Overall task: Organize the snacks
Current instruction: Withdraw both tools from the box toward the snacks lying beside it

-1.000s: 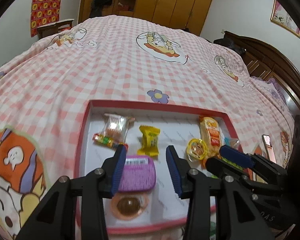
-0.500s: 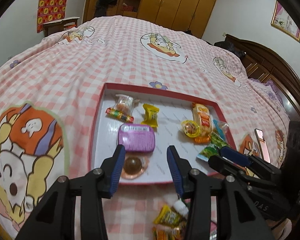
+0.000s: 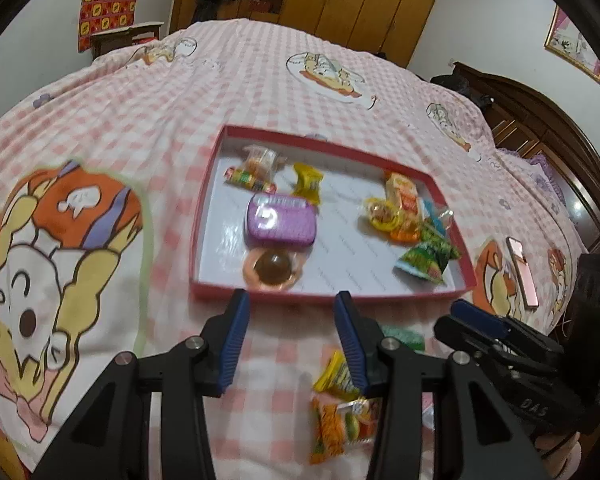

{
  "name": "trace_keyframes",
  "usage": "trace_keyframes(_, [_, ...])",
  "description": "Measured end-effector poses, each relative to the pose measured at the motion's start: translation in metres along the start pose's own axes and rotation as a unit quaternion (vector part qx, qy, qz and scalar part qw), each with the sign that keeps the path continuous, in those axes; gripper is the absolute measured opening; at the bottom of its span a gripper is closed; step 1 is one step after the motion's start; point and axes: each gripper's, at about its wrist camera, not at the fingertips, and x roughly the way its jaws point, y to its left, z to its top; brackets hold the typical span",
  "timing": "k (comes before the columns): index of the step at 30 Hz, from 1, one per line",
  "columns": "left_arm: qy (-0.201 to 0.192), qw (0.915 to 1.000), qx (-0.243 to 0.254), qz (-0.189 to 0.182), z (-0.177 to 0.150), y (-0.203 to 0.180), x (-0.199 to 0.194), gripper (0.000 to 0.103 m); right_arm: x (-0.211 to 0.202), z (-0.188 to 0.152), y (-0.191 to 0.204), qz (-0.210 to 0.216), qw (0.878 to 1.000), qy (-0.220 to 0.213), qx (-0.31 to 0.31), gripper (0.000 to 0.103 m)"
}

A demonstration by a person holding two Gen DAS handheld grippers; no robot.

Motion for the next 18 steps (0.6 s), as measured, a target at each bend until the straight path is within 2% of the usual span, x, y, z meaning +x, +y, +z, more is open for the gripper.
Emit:
trace_keyframes(7, [0.011,0.9999,-0.002,0.003,-0.018,0.006,-0.007,0.046,-0.018,-0.019,0.004,0.009,1.0,0.003,0.008,0.052])
trace_keyframes(18, [0.014,0.9998,-0.001,0.012,-0.037,0.017,-0.022,0.046,-0.042,-0.037,0.028,0.019,1.0,0.005,-0.017,0.052])
